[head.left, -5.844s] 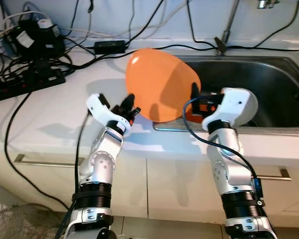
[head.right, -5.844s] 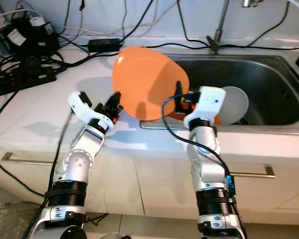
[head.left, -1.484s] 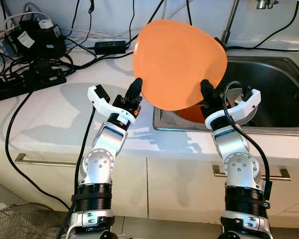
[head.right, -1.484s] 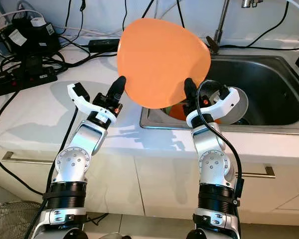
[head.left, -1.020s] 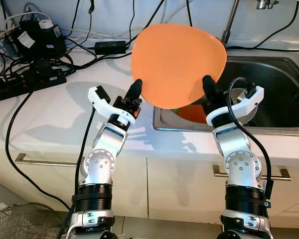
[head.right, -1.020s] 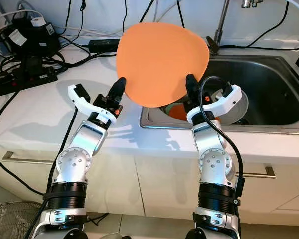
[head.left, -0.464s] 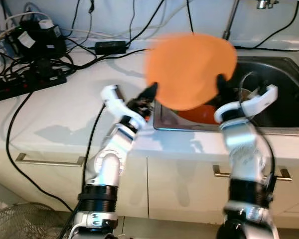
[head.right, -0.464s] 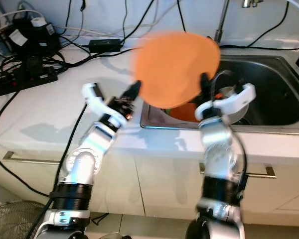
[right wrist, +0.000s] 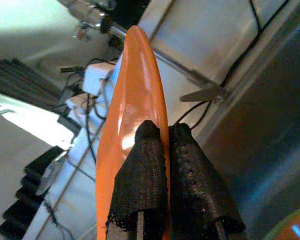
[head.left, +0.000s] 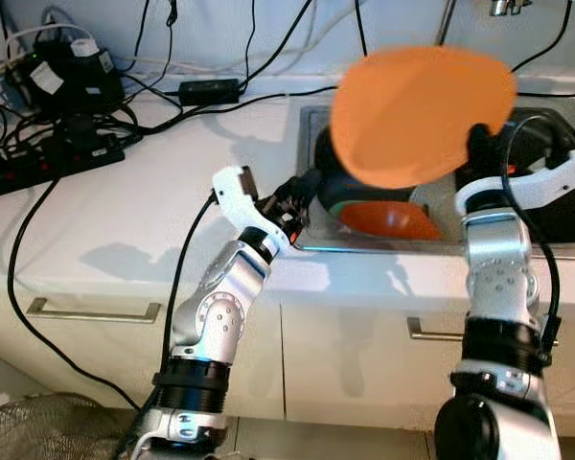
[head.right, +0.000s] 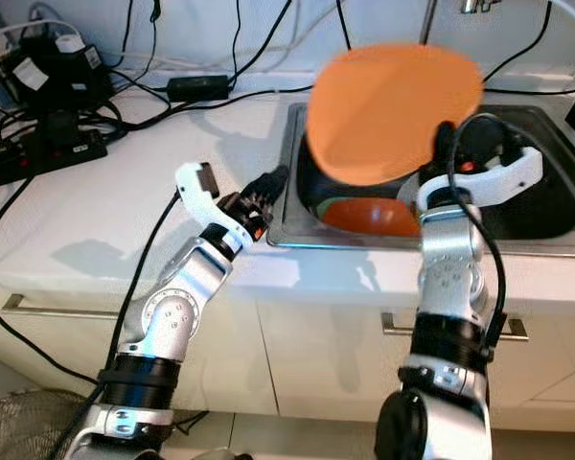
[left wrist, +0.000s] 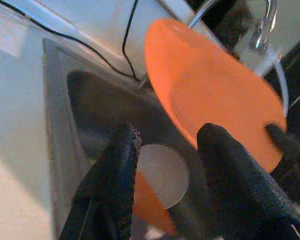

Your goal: Kitchen organization

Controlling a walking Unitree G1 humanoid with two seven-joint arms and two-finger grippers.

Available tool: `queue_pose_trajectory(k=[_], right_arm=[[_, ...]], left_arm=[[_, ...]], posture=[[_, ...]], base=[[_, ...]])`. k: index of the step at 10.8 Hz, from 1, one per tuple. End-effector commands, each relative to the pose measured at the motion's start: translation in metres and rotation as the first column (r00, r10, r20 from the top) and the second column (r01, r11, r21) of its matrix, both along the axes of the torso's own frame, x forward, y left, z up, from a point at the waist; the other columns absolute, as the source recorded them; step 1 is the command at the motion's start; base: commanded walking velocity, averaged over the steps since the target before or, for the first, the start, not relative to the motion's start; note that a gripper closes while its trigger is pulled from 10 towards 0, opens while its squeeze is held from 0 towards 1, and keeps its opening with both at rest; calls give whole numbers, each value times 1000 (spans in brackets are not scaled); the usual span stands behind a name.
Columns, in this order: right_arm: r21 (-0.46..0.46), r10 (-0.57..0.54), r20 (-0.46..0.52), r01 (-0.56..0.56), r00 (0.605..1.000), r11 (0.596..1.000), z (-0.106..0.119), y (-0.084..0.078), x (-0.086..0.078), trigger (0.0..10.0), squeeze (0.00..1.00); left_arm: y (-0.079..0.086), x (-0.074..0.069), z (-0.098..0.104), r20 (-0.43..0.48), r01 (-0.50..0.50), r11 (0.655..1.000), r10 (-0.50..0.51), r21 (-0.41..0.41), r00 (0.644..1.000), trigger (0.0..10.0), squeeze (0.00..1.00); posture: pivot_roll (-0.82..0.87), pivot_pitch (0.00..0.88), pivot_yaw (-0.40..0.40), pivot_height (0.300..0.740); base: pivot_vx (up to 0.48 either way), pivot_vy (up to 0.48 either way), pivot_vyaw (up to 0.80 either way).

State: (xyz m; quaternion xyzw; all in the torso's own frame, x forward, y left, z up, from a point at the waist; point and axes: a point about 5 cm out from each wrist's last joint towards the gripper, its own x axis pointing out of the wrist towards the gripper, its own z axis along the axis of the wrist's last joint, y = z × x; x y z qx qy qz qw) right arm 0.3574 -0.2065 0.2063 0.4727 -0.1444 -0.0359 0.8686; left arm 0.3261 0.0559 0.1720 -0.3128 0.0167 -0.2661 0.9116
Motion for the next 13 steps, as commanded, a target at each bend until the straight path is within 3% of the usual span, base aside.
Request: queue_pose_trajectory(k=[1,2,3,4,5,7,10,13], right_arm=[[-67,-41,22,43,999,997,12,-4,5,9255,0],[-131,-64,6,64,998,989,11,-8,7,10000,0],[-252,-98,-31,87,995,964,7,-14,11,10000,0],[-423,-135,-47,102,990,900,5,-18,15,10000,0],[-451,-139,-51,101,989,887,5,-18,16,10000,0],[-650,-155,-83,64,984,757,-2,-16,27,10000,0],[-749,-128,-138,-20,982,662,-14,-9,35,10000,0],[-799,-112,-275,-162,955,580,-31,-1,41,10000,0]], left_arm=[[-7,-4,-3,22,31,994,-34,107,999,10000,0],[-10,-6,-4,30,56,986,-61,157,998,10000,0],[-13,-10,-7,30,96,965,-106,246,994,10000,0],[-16,-14,-10,43,141,925,-167,353,985,10000,0],[-16,-14,-10,45,148,918,-176,369,983,10000,0],[-19,-22,-13,40,204,869,-248,450,968,10000,0],[-21,-30,-15,38,237,835,-294,496,955,10000,0],[-20,-33,-14,40,237,811,-304,535,952,10000,0]], posture=[[33,0,73,740],[33,0,72,740],[36,0,73,740],[38,0,72,740],[40,0,71,740],[46,0,70,740],[63,0,64,740],[74,0,58,740]], base=[[0,0,0],[0,0,0],[0,0,0],[0,0,0],[0,0,0],[0,0,0],[0,0,0],[0,0,0]])
